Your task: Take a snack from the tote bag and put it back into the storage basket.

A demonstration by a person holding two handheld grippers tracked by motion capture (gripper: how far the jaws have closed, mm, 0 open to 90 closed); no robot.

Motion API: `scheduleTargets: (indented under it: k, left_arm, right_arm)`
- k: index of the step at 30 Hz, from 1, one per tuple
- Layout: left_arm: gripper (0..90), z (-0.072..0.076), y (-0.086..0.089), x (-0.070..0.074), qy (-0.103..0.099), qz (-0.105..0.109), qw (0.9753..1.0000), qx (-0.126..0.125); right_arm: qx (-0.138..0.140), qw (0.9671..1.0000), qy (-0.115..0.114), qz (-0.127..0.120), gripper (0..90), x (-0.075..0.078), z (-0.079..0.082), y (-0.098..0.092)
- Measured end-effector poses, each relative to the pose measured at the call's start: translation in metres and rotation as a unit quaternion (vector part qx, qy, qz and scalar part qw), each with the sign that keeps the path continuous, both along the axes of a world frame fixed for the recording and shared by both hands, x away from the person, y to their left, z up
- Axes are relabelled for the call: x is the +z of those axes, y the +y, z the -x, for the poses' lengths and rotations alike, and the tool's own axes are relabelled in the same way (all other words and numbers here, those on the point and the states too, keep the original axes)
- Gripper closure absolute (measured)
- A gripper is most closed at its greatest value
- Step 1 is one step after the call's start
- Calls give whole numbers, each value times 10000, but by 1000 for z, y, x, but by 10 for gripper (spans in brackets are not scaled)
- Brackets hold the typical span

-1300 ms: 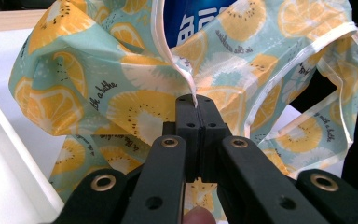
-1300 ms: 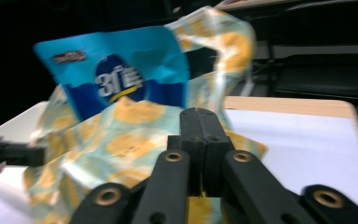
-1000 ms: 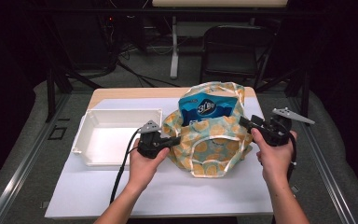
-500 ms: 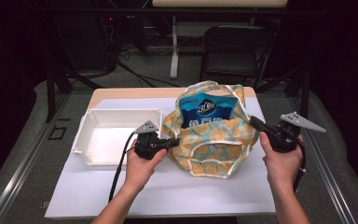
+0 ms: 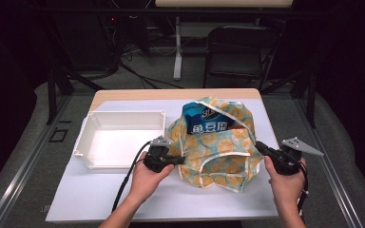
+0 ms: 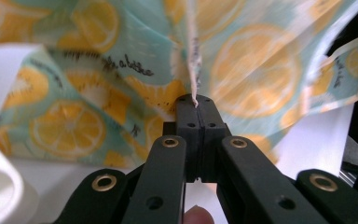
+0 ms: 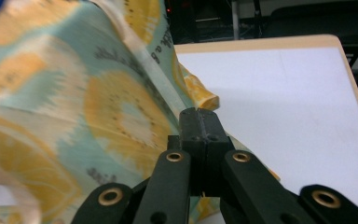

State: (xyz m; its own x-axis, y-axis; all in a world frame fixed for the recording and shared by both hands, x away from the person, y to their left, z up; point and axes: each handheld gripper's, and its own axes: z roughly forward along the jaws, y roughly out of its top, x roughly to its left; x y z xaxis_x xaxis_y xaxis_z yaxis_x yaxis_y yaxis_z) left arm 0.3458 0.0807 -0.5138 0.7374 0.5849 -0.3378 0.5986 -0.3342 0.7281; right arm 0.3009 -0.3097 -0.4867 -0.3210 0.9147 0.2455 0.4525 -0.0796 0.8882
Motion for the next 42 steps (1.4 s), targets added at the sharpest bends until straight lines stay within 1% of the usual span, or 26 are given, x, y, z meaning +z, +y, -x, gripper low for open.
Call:
scheduleTargets:
  k: [1, 3, 4, 5, 6, 7, 10, 13, 15, 16, 17, 18, 19, 20, 22, 23, 25, 27, 28, 31, 33, 35, 38, 39, 40, 42]
  left_arm:
    - [900, 0, 1, -1, 76, 90, 9999, 45]
    - [894, -1, 4, 0, 139, 235, 9996, 120]
    - [867, -1, 6, 2, 138, 361, 9992, 131]
    - [815, -1, 7, 3, 130, 499, 9986, 105]
    - [745, 0, 6, 5, 58, 573, 9983, 128]
    - [680, 2, 6, 6, -37, 659, 9978, 114]
    - [564, 5, 6, 8, -143, 742, 9971, 113]
    - [507, 4, 7, 8, -102, 856, 9961, 168]
    - [504, 3, 6, 8, -47, 895, 9958, 198]
    - [520, 3, 6, 8, -47, 895, 9958, 198]
    - [520, 3, 4, 8, -40, 882, 9958, 244]
    - [561, 3, 3, 8, -28, 854, 9960, 266]
    - [609, 3, 1, 9, -33, 809, 9962, 305]
    - [662, 3, 1, 10, -67, 742, 9967, 319]
    - [810, 4, 1, 11, -109, 735, 9970, 228]
    - [860, 5, 0, 12, -156, 703, 9973, 170]
    - [896, 6, -1, 13, -212, 523, 9983, 131]
    - [898, 5, -2, 11, -171, 400, 9989, 154]
    - [898, 5, -1, 10, -148, 363, 9991, 174]
    - [898, 3, -1, 7, -56, 312, 9992, 261]
    - [898, 2, -1, 4, -18, 210, 9993, 294]
    - [898, 2, -2, 2, -41, -6, 9993, 363]
    - [898, 1, 0, -1, -50, -251, 9986, 462]
    - [898, 1, 1, -2, -47, -316, 9982, 498]
    - [898, 1, 2, -4, -82, -388, 9978, 540]
    - [897, 1, 4, -6, -97, -385, 9973, 619]
  right_arm:
    - [-25, 10000, -1, -31, 900, -1, -1, -1]
    - [-59, 9999, -16, -101, 900, 0, -1, -4]
    - [-45, 9998, -36, -166, 891, 2, -1, -5]
    - [14, 9996, -107, -260, 829, 4, 1, -6]
    - [46, 9991, -200, -365, 721, 7, 2, -6]
    - [76, 9986, -308, -413, 641, 10, 5, -6]
    - [278, 9963, -631, -520, 508, 18, 19, -3]
    - [449, 9941, -786, -605, 403, 23, 30, -1]
    - [574, 9938, -815, -495, 327, 24, 34, 6]
    - [663, 9943, -769, -309, 290, 23, 33, 11]
    - [663, 9943, -769, -309, 290, 23, 33, 11]
    - [782, 9954, -558, 23, 289, 17, 29, 23]
    - [780, 9955, -505, 209, 360, 13, 27, 27]
    - [762, 9955, -470, 312, 501, 10, 26, 31]
    - [733, 9955, -417, 424, 707, 6, 24, 35]
    - [718, 9951, -423, 528, 805, 6, 25, 36]
    - [687, 9940, -477, 709, 879, 6, 27, 37]
    - [748, 9930, -347, 841, 894, 2, 27, 37]
    - [778, 9931, -291, 829, 895, -2, 25, 37]
    - [846, 9931, 39, 816, 895, -12, 21, 38]
    - [923, 9905, 306, 973, 896, -18, 17, 39]
    - [894, 9894, 499, 1026, 896, -26, 13, 43]
    - [936, 9863, 831, 1075, 896, -36, 6, 43]
    - [903, 9862, 916, 1041, 895, -40, 4, 43]
    - [918, 9840, 1029, 1130, 894, -42, 2, 41]
    - [863, 9836, 1142, 1102, 887, -48, -1, 38]
